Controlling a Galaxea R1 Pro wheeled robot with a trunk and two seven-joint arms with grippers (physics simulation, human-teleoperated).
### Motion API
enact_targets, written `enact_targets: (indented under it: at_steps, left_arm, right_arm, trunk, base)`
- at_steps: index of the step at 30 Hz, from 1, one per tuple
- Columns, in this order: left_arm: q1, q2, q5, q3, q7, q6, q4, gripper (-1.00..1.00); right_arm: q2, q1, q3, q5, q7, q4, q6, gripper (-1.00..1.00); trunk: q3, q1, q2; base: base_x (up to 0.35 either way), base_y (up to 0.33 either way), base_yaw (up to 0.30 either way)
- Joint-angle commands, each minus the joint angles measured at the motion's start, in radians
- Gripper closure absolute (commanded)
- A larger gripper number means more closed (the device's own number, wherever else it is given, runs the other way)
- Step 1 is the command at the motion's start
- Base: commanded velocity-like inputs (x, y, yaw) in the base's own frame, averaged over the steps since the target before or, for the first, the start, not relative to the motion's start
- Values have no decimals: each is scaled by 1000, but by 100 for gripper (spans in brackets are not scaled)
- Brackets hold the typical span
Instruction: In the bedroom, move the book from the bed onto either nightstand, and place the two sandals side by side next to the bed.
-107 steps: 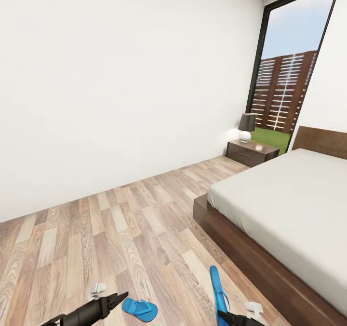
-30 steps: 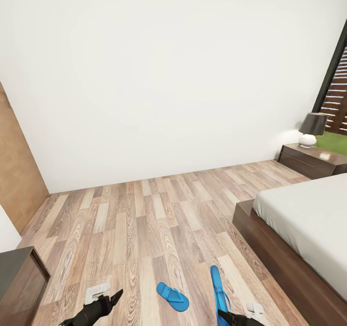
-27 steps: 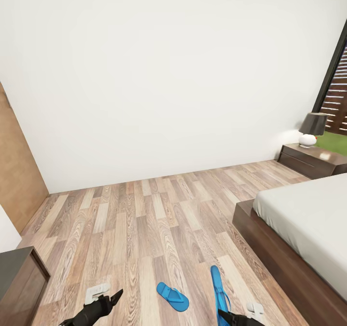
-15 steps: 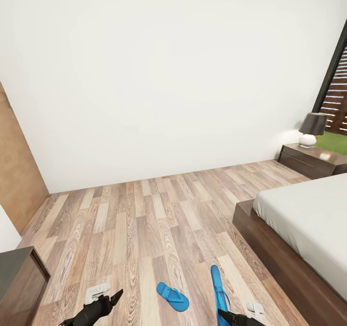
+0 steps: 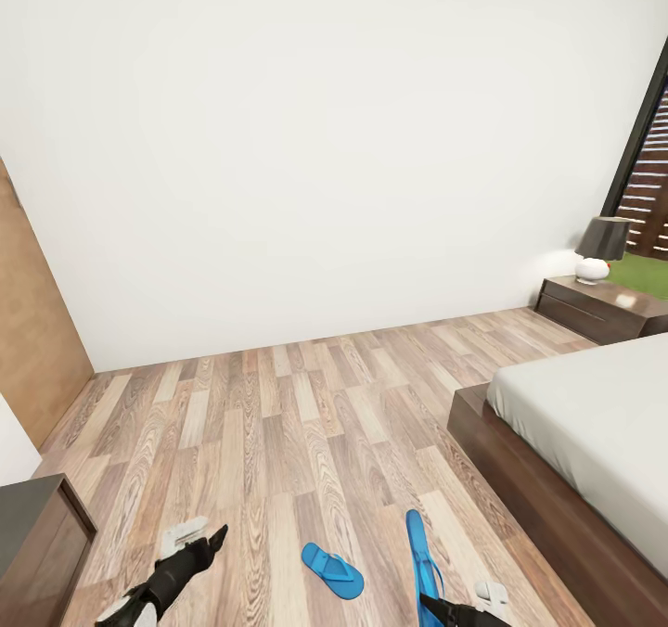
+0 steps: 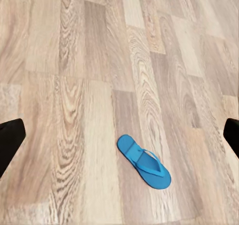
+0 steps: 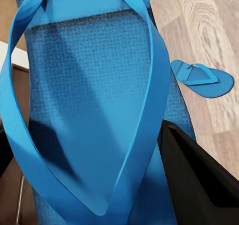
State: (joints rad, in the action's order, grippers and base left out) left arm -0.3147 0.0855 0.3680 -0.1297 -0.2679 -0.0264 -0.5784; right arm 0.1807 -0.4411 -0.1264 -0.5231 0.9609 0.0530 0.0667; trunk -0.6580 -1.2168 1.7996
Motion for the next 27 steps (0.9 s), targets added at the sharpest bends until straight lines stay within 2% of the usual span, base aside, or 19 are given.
enact_targets:
  at_steps: [1, 4, 9, 14, 16, 25, 27]
  left_arm:
    - [-1, -4, 8, 0, 43, -1, -10, -100]
    - [-1, -9, 7, 4, 109, -3, -22, -100]
    - [0, -9, 5, 29, 130, -3, -24, -100]
    - [3, -8, 5, 53, 132, -3, -23, -100]
    - [3, -7, 5, 56, 133, -3, -23, -100]
    - [6, -7, 5, 61, 129, -3, -23, -100]
    - [6, -7, 5, 80, 128, -3, -23, -100]
  right_arm:
    - [0, -1, -8, -6, -1, -1, 8, 100]
    - [0, -1, -9, -5, -5, -2, 11, 100]
    - [0, -1, -9, -5, -35, -2, 13, 100]
    - [0, -1, -9, -5, -224, -1, 14, 100]
    - [0, -1, -9, -5, -276, -1, 14, 100]
    - [0, -1, -7, -6, -307, -1, 15, 100]
    - [0, -1, -8, -6, -307, -1, 15, 100]
  trunk:
    - [-1, 0, 0]
    - [-1, 0, 0]
    - [-1, 0, 0]
    - [-1, 0, 0]
    - [-1, 0, 0]
    - [-1, 0, 0]
    - [-1, 0, 0]
  base:
    - [0, 0, 0]
    - [0, 0, 0]
    - [0, 0, 0]
    - [0, 0, 0]
    - [0, 0, 0]
    - [0, 0, 0]
    - [0, 0, -10]
